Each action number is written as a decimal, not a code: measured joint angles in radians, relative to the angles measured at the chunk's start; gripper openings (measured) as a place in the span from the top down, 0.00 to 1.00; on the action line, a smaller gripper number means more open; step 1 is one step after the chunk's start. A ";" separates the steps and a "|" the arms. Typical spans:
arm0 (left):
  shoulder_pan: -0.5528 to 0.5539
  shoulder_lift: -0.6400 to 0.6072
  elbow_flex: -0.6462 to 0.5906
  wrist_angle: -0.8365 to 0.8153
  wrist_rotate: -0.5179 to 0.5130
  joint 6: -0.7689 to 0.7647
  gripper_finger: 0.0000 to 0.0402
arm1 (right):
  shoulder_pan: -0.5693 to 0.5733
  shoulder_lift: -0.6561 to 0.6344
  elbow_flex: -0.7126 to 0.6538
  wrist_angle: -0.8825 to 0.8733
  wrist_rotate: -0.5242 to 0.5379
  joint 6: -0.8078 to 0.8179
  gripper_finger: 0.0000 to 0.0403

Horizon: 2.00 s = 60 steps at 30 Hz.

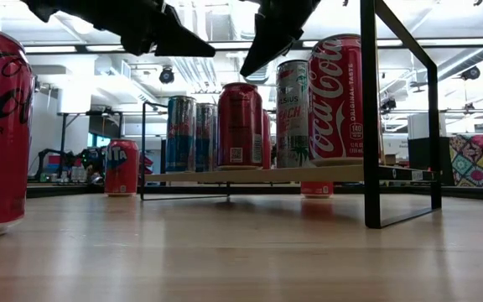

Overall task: Place canned beverage on shelf
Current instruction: Put the right soda can on the shelf

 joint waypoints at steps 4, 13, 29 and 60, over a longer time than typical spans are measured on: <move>0.016 0.025 0.000 0.030 0.000 -0.003 1.00 | 0.000 0.000 0.000 0.000 0.000 0.000 0.98; 0.019 0.086 0.000 0.112 0.001 -0.010 1.00 | 0.000 0.000 0.024 -0.024 0.009 0.036 0.98; 0.027 0.094 0.000 0.111 -0.002 -0.014 1.00 | 0.000 0.019 0.038 -0.031 -0.071 0.045 0.98; 0.072 0.144 0.000 0.134 -0.001 -0.093 1.00 | -0.002 0.027 0.022 -0.073 -0.089 0.029 0.98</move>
